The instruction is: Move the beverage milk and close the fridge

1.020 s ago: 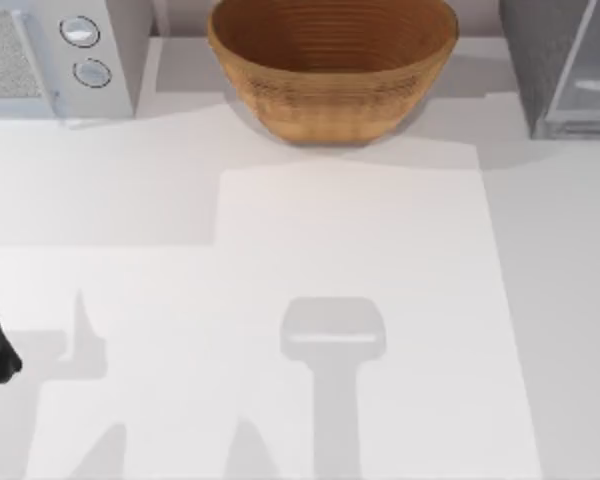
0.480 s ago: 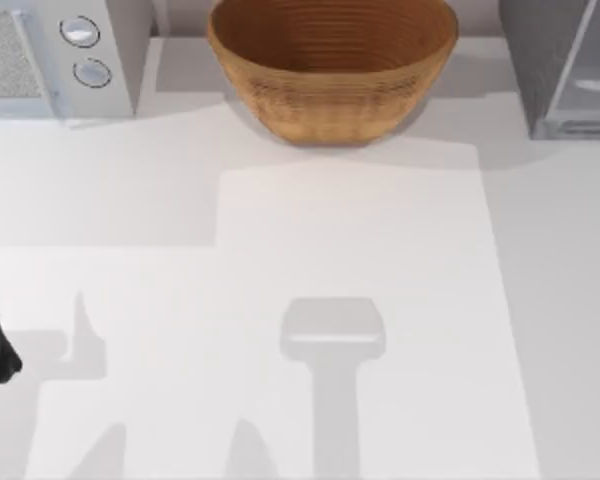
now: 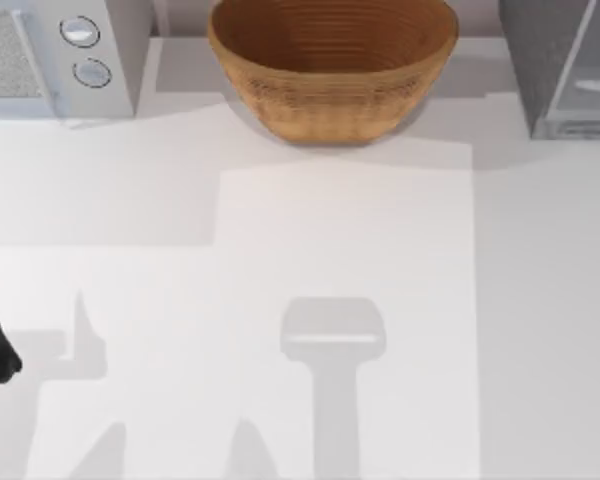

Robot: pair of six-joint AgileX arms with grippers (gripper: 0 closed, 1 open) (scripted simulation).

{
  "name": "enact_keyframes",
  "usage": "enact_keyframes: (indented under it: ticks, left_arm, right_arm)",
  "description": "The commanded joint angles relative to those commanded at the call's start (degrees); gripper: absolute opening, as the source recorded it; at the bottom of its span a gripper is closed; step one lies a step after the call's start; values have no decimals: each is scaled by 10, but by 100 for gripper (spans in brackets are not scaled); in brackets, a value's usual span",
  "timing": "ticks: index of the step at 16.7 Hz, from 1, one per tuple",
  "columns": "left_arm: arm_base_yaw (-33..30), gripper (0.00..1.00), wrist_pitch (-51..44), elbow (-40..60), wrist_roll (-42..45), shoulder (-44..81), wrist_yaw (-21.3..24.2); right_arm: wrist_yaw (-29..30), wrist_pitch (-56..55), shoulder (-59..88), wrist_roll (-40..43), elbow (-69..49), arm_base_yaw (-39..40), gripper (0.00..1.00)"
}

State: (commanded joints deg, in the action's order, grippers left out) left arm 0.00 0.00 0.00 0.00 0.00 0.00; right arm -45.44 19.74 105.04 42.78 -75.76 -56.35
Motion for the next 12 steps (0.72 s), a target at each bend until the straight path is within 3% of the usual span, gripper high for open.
enact_keyframes:
  ticks: [3,9,12]
  left_arm:
    - [0,100,0,0,0,0,0]
    - [0,100,0,0,0,0,0]
    - [0,100,0,0,0,0,0]
  right_arm:
    - [22,-27,-2,-58,13,27,100]
    - [27,-30,-7,-67,11,28,100]
    - [65,-58,-23,-97,21,63,100]
